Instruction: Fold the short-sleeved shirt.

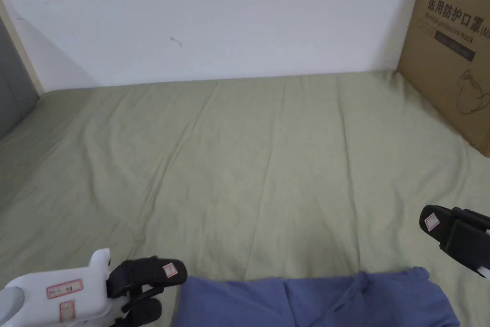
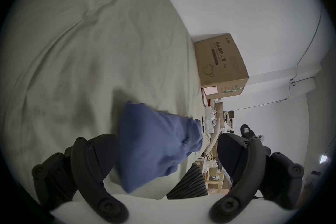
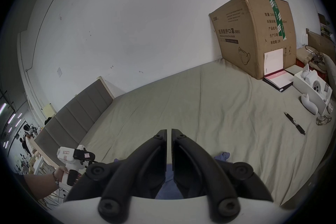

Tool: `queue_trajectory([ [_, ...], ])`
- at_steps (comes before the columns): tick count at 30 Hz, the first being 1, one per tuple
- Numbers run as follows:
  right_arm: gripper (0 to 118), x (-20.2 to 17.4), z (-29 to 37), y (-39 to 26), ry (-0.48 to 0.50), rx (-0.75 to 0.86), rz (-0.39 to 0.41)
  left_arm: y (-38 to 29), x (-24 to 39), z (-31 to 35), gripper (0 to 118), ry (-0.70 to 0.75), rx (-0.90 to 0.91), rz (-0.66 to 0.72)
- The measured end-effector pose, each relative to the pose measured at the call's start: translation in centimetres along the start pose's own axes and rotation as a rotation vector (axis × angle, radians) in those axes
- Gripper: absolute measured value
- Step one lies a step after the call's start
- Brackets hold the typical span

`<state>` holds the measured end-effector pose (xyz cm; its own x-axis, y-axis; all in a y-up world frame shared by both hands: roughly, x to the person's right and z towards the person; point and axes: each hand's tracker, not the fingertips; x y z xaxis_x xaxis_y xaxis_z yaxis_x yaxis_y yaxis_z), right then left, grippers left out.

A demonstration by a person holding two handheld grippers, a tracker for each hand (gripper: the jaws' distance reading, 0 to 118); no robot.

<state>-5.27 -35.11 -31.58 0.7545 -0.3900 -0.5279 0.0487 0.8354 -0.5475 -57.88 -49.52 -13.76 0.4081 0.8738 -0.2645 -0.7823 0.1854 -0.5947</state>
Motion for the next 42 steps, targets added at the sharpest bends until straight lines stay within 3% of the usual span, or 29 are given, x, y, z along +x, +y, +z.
queue_trajectory([
  [2, 5, -0.2, 0.0, -0.1, 0.0, -0.009, 0.007, 0.1, -2.3, -0.2, 112, -0.008, -0.012, 0.031],
  [5, 5, -0.4, -0.1, -0.2, -0.012, -0.025, 0.03, -0.3, -5.5, -1.9, 112, -0.094, -0.06, 0.186],
  [7, 5, -0.5, -0.1, -0.1, -0.02, -0.034, 0.037, -0.9, -6.4, -3.5, 112, -0.118, -0.066, 0.183],
  [9, 5, -0.5, -0.2, 0.0, -0.025, -0.039, 0.039, -1.5, -5.8, -4.8, 112, -0.235, -0.035, 0.127],
  [11, 5, -0.6, -0.4, 0.0, -0.032, -0.044, 0.039, -1.8, -6.0, -6.6, 111, -0.295, -0.095, 0.206],
  [13, 5, -0.7, -0.6, 0.1, -0.035, -0.05, 0.039, -1.6, -6.3, -7.8, 110, -0.288, -0.121, 0.197],
  [14, 5, -0.8, -0.7, 0.1, -0.035, -0.052, 0.04, -1.6, -6.4, -8.0, 102, -0.297, -0.114, 0.192],
  [15, 5, -0.9, -0.7, 0.1, -0.034, -0.054, 0.04, -1.5, -6.6, -8.2, 80, -0.293, -0.111, 0.187],
  [16, 5, -0.9, -0.8, 0.0, -0.033, -0.055, 0.041, -1.5, -7.2, -8.2, 17, -0.198, -0.097, 0.176],
  [17, 5, -1.0, -0.8, 0.0, -0.031, -0.055, 0.041, -1.5, -7.6, -8.5, 7, -0.078, -0.099, 0.158],
  [18, 5, -1.1, -0.9, -0.1, -0.028, -0.057, 0.041, -1.8, -8.2, -8.9, 7, 0.046, -0.135, 0.126],
  [19, 5, -1.1, -1.0, -0.1, -0.024, -0.059, 0.04, -1.9, -7.8, -8.6, 7, -0.154, -0.079, 0.189],
  [20, 5, -1.2, -1.1, -0.1, -0.022, -0.063, 0.038, -1.6, -7.5, -8.4, 7, -0.135, -0.075, 0.182],
  [21, 5, -1.0, -1.2, -0.2, -0.018, -0.068, 0.038, -1.6, -6.9, -8.4, 7, -0.005, -0.114, 0.098],
  [24, 5, -1.0, -1.5, 0.0, -0.006, -0.079, 0.04, -1.5, -2.8, -7.3, 7, 0.106, -0.096, -0.036],
  [26, 5, -1.3, -1.4, 0.0, 0.005, -0.07, 0.04, -1.4, -0.3, -6.0, 7, 0.161, -0.083, -0.054],
  [28, 5, -1.2, -1.3, 0.2, 0.022, -0.06, 0.033, -1.1, 2.6, -3.8, 7, 0.311, -0.047, -0.083],
  [30, 5, -1.1, -1.2, 0.2, 0.031, -0.063, 0.028, -1.2, 6.0, -1.9, 7, 0.527, 0.001, -0.229],
  [32, 5, -1.0, -1.2, 0.2, 0.031, -0.075, 0.023, -1.6, 9.6, -0.5, 7, 0.679, 0.036, -0.477],
  [33, 5, -0.7, -1.1, 0.1, 0.037, -0.077, 0.021, -1.9, 10.7, -0.1, 7, 0.736, 0.045, -0.517],
  [35, 5, -0.4, -0.9, 0.1, 0.049, -0.073, 0.016, -2.3, 12.4, 0.2, 7, 0.71, 0.061, -0.478],
  [38, 5, 0.1, -0.3, 0.0, 0.062, -0.054, 0.009, -2.7, 14.0, -1.0, 7, 0.542, 0.023, -0.403],
  [42, 5, 0.7, 0.7, 0.1, 0.096, -0.02, -0.006, -3.5, 15.4, -6.6, 7, 0.416, -0.087, -0.312],
])
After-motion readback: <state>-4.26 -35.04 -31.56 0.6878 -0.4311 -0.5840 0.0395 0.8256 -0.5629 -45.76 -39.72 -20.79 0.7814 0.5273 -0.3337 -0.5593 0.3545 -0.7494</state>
